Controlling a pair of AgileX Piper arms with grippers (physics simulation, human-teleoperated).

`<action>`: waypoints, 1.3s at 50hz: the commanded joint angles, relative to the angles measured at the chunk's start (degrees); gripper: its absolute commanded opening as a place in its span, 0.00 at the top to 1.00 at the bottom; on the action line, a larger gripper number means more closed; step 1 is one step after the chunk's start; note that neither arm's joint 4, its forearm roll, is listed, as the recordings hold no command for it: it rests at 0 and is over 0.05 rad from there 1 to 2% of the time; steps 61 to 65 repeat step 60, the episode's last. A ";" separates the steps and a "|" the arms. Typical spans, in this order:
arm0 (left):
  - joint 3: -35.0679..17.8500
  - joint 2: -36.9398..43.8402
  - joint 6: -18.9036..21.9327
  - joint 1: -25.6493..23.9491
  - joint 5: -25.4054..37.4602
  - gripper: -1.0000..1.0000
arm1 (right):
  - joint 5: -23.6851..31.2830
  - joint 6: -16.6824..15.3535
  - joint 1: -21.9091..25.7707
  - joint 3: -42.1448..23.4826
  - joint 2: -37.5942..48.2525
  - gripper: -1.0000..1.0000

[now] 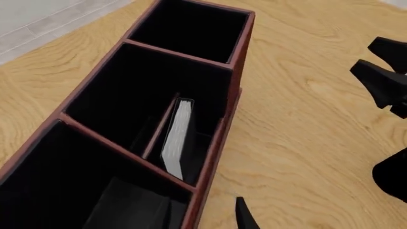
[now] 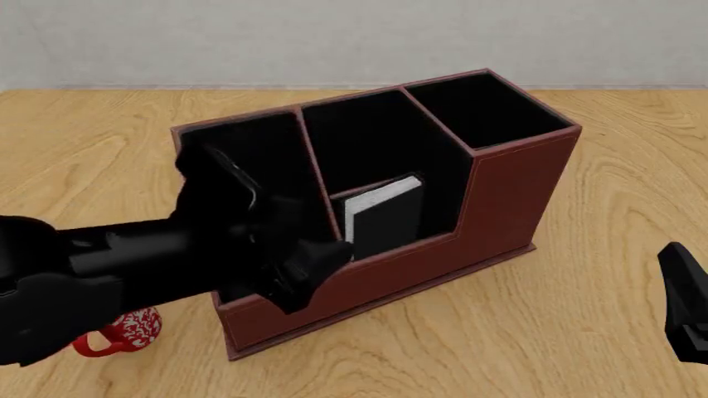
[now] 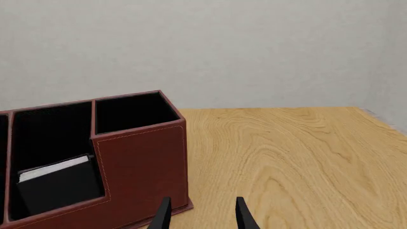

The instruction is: Pick up the book and place it in the back compartment of the caddy.

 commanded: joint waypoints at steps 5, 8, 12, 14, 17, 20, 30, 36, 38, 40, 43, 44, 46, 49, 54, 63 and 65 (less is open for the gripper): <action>2.66 -4.54 -1.27 -2.78 2.00 0.00 | 0.00 0.00 0.00 0.00 0.00 0.00; 3.22 -5.96 -1.75 -3.80 2.83 0.00 | 0.01 0.01 0.00 0.00 0.00 0.00; 4.00 -7.38 -1.83 -5.22 3.80 0.00 | -0.01 0.00 0.00 0.00 0.00 0.00; 4.16 -7.37 -1.64 -5.85 4.04 0.00 | 0.00 0.00 -0.01 0.00 0.00 0.00; 4.21 -8.12 -1.64 -7.10 5.31 0.00 | -0.01 0.00 0.00 0.00 0.00 0.00; 4.07 -9.63 -1.29 -7.37 6.70 0.00 | 0.00 -0.01 -0.01 0.00 0.00 0.00; 4.92 -14.61 -1.02 -7.80 9.50 0.00 | 0.01 0.01 -0.01 0.00 0.00 0.00; 5.39 -17.77 -0.75 -7.32 11.24 0.00 | 0.00 -0.01 0.00 0.00 0.00 0.00; 5.62 -19.21 -0.69 -7.02 11.94 0.00 | 0.00 -0.01 -0.01 0.00 0.00 0.00; 5.77 -20.17 -0.41 -7.02 12.62 0.00 | 0.01 -0.01 0.00 0.00 0.00 0.00; 5.91 -21.45 -0.40 -7.10 13.43 0.00 | -0.01 -0.02 0.01 0.00 0.00 0.00; 5.56 -21.90 -0.18 -7.12 14.14 0.00 | 0.01 0.01 -0.01 0.00 0.00 0.00; 5.37 -22.52 0.03 -7.05 14.86 0.00 | 0.00 -0.01 0.00 0.00 0.00 0.00; 4.72 -23.76 0.65 -6.88 16.41 0.00 | 0.00 0.00 0.00 0.00 0.00 0.00; 3.76 -25.85 1.22 -6.51 18.52 0.00 | 0.01 0.00 0.00 0.00 0.00 0.00; 3.90 -29.17 1.34 -6.07 20.84 0.00 | 0.01 0.00 0.00 0.00 0.00 0.00; 3.90 -29.17 1.34 -6.07 20.84 0.00 | 0.01 0.00 0.00 0.00 0.00 0.00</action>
